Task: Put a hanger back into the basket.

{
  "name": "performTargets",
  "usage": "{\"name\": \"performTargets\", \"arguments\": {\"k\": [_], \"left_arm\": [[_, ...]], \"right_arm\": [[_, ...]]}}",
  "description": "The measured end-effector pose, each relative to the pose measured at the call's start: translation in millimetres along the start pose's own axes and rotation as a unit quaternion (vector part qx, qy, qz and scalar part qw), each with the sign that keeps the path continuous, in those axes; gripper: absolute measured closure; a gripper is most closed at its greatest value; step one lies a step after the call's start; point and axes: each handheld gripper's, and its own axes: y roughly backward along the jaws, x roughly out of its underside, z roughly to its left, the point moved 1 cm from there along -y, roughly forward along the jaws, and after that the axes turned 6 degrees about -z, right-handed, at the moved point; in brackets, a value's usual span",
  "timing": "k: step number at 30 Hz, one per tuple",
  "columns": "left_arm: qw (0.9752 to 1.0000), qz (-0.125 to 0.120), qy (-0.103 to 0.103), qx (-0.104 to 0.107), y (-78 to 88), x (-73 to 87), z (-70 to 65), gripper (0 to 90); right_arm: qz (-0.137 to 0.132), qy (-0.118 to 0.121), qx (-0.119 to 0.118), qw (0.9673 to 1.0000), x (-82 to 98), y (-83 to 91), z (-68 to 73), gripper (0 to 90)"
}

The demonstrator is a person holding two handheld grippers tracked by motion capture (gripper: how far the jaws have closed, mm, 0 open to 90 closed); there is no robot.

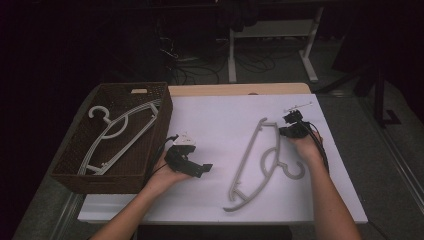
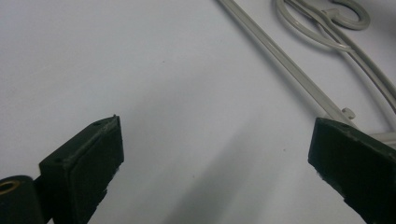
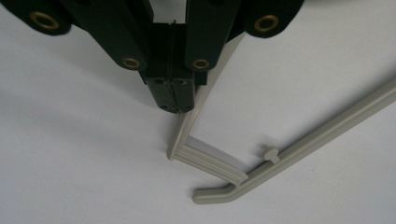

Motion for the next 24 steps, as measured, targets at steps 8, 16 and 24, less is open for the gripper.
{"name": "performTargets", "arguments": {"k": [8, 16, 24], "left_arm": [[1.0000, -0.006, 0.006, 0.001, 1.6, -1.4, -0.1, 0.6], [0.9999, -0.008, 0.005, 0.005, 1.9, -2.6, -2.0, 0.6], [0.9999, -0.008, 0.001, 0.006, 1.7, -2.7, -3.7, 0.6]], "right_arm": [[0.001, 0.010, -0.009, 0.9999, -13.3, -7.5, 9.5, 89.3], [0.005, 0.031, -0.038, 0.9988, -35.0, -29.2, 36.8, 89.3], [0.012, 0.068, -0.073, 0.9949, -60.0, -53.4, 78.4, 89.3]]}}
